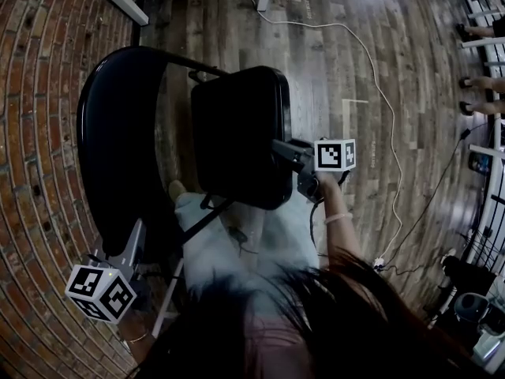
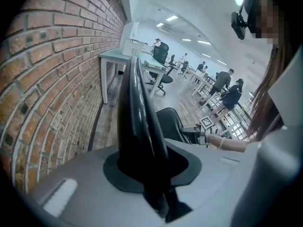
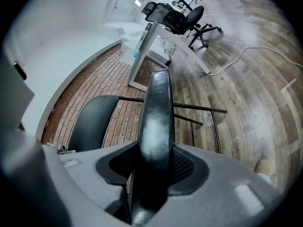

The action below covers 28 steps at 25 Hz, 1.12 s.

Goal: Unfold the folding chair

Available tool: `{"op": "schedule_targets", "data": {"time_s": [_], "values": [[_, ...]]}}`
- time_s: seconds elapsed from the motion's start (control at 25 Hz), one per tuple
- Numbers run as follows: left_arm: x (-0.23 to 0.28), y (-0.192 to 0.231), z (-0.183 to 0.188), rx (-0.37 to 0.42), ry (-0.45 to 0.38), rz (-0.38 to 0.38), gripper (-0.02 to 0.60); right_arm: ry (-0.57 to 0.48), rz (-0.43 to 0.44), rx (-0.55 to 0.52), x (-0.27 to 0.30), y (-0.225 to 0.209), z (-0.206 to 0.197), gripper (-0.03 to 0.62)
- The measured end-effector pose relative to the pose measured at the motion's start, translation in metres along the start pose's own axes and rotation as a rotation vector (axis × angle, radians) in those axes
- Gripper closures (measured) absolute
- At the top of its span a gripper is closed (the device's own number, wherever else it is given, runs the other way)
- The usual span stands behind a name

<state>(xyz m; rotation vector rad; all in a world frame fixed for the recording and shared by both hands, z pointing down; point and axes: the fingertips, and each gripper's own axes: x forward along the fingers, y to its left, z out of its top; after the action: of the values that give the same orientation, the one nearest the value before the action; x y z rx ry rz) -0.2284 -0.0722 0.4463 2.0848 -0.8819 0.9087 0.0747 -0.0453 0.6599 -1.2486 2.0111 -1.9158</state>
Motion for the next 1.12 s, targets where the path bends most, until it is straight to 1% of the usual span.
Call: {"op": "schedule_targets", "data": {"time_s": [0.16,0.28,0.52,0.76,0.92,1.04,1.12], "values": [[0.001,-0.004,0.003,-0.024,0.001,-0.023,0.495,0.002,-0.003,0.009,-0.004,-0.007,0.000,0.404],[0.003,0.001,0.000,-0.038,-0.010,-0.033,0.495,-0.001,-0.004,0.015,-0.006,-0.013,0.001,0.402],[0.006,0.016,-0.004,-0.055,-0.014,-0.011,0.503,0.000,0.007,0.023,-0.006,-0.022,-0.001,0.399],[0.008,0.022,-0.004,-0.056,-0.015,-0.025,0.502,0.003,0.013,0.030,-0.006,-0.028,-0.001,0.395],[0.010,0.023,-0.006,-0.064,-0.012,-0.033,0.503,0.004,0.000,0.032,-0.010,-0.036,0.000,0.391],[0.011,0.024,-0.008,-0.068,-0.010,-0.036,0.503,0.001,-0.014,0.057,-0.012,-0.041,-0.002,0.388],[0.012,0.026,-0.009,-0.073,-0.009,-0.040,0.503,-0.001,-0.012,0.049,-0.013,-0.043,-0.002,0.387]]}}
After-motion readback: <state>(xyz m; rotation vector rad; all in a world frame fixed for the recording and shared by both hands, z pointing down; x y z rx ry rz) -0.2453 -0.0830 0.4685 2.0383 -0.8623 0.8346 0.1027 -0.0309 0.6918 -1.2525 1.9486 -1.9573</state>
